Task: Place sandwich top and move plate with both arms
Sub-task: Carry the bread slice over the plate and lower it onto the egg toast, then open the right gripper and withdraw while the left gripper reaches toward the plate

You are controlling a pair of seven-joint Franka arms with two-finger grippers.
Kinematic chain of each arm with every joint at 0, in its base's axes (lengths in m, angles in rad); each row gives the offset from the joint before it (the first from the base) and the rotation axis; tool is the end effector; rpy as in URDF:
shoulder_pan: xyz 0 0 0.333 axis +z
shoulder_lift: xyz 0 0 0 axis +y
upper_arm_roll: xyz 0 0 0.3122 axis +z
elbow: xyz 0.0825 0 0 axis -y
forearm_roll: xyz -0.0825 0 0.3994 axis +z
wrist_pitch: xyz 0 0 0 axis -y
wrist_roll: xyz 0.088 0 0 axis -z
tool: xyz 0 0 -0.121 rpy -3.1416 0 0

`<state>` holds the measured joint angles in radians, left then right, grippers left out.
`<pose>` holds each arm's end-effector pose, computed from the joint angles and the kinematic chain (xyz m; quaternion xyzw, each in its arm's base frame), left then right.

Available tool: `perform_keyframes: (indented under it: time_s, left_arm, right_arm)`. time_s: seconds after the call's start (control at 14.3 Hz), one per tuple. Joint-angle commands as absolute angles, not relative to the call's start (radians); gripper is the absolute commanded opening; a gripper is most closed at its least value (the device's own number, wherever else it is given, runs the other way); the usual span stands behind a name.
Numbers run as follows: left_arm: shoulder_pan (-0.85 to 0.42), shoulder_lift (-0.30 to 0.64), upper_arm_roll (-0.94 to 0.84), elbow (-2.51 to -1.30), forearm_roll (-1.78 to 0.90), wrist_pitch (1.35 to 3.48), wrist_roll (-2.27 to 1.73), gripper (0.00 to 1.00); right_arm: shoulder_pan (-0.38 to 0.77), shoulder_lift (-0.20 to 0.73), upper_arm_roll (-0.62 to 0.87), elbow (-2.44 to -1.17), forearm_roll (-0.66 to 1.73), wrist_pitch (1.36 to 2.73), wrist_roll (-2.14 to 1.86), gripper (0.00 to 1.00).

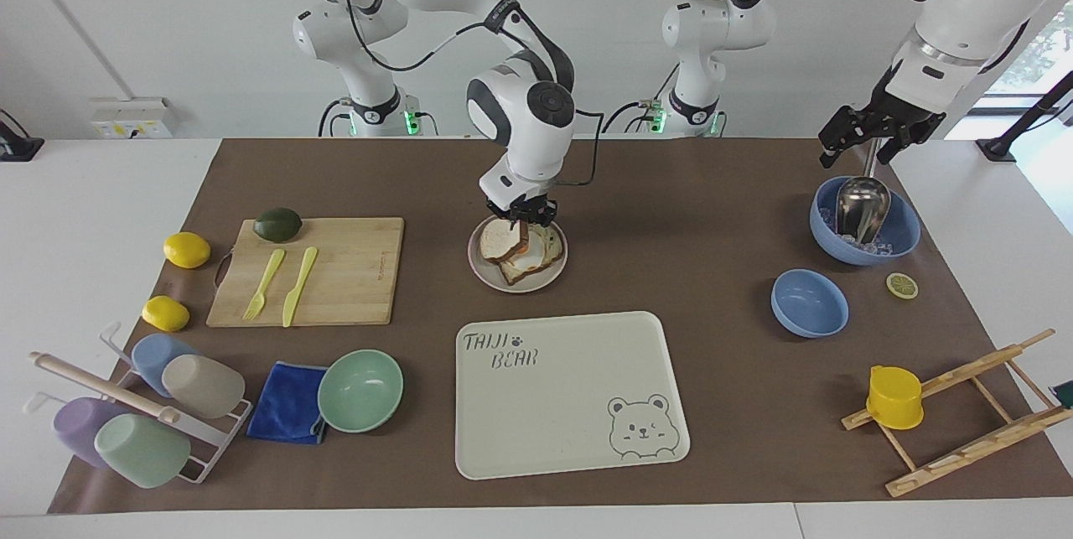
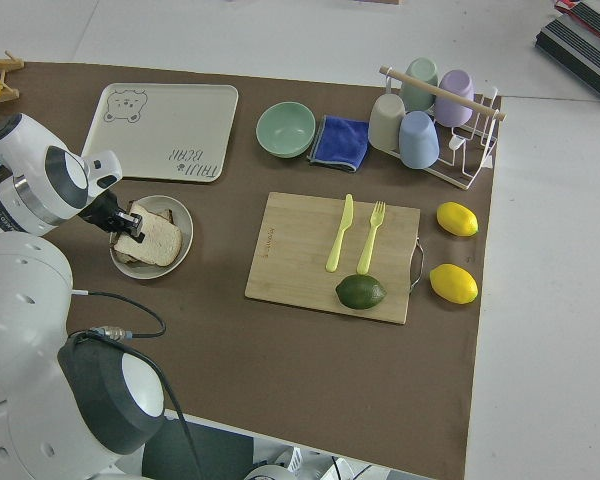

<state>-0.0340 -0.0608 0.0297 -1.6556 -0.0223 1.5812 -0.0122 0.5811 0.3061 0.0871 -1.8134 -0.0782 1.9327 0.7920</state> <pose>0.5510 -0.0046 0.6004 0.9999 0.0041 -0.0069 0.0120 0.4927 0.3775 0.3334 0.9944 -0.0452 -0.0543 0.0780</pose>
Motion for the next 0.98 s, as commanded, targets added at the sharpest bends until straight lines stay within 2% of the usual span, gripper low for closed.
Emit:
perform_keyframes:
  time_s: [0.0,0.21,0.42,0.56,0.91]
  left_arm:
    - [-0.026,-0.087,0.025,-1.687,-0.005,1.592,-0.008,1.0]
    - [-0.028,-0.087,0.025,-1.687,-0.005,1.591,-0.005,1.0]
    - [-0.028,-0.089,0.023,-1.693,-0.005,1.591,-0.003,1.0]
    - [-0.028,-0.094,0.025,-1.7,-0.005,1.591,-0.005,1.0]
    - [-0.028,-0.1,0.023,-1.721,-0.005,1.603,-0.006,1.0]
  right_arm:
    - [0.568,0.295,0.1,-1.828,-0.057,1.979,0.805,0.24]
    - [0.569,0.296,0.101,-1.832,-0.054,2.016,0.813,0.52]
    - [0.568,0.302,0.101,-1.83,-0.051,2.065,0.841,0.6]
    - [0.565,0.305,0.101,-1.821,-0.02,2.112,0.871,0.97]
    - [0.503,0.25,0.1,-1.778,0.031,2.057,0.823,1.0]
